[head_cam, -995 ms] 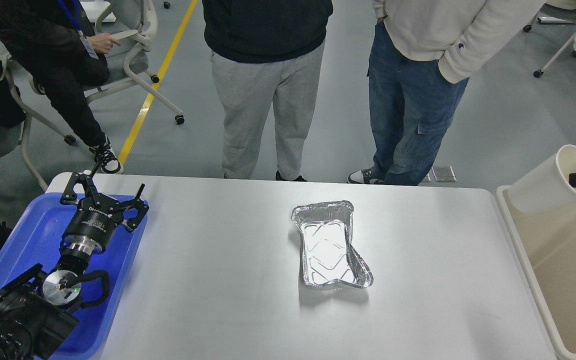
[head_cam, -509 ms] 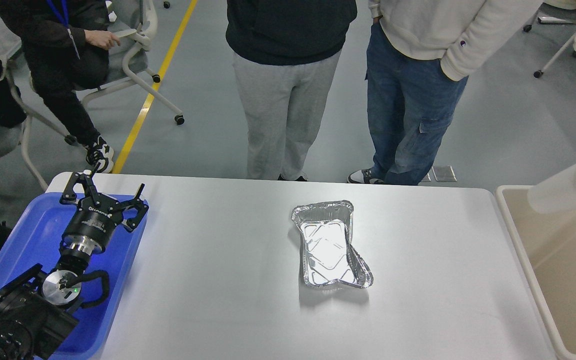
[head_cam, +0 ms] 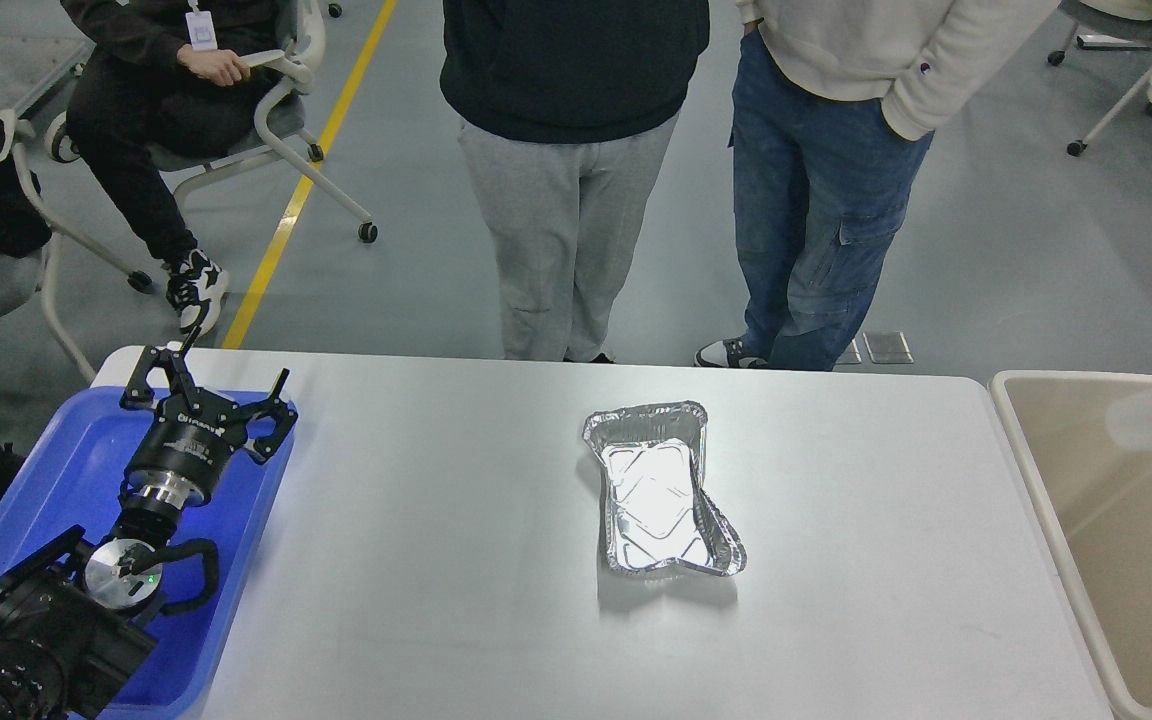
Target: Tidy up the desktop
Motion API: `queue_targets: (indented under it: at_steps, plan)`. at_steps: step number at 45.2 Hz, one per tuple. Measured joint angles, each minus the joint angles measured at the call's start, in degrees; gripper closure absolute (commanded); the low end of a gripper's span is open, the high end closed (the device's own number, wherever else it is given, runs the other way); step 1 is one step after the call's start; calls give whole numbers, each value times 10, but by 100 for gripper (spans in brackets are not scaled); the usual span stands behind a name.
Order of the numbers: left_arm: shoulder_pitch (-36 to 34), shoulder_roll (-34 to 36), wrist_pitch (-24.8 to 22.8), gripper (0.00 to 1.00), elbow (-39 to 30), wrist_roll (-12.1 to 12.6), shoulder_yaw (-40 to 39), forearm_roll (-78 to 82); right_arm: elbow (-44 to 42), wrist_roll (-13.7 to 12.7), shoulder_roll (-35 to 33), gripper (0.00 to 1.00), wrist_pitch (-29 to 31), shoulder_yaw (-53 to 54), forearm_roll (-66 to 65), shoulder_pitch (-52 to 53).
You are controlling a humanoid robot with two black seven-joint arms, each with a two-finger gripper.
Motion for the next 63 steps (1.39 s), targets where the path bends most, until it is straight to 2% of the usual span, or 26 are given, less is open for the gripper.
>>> queue_targets:
  at_steps: [23, 51, 63]
  plan:
    - [0, 0, 0, 0, 0, 0, 0, 0, -185, 0, 116, 100, -41, -5, 92, -70]
    - [0, 0, 0, 0, 0, 0, 0, 0, -482, 1, 311, 100, -49, -3, 160, -106]
    - [0, 0, 0, 0, 0, 0, 0, 0, -539, 1, 362, 100, -81, -4, 166, -108]
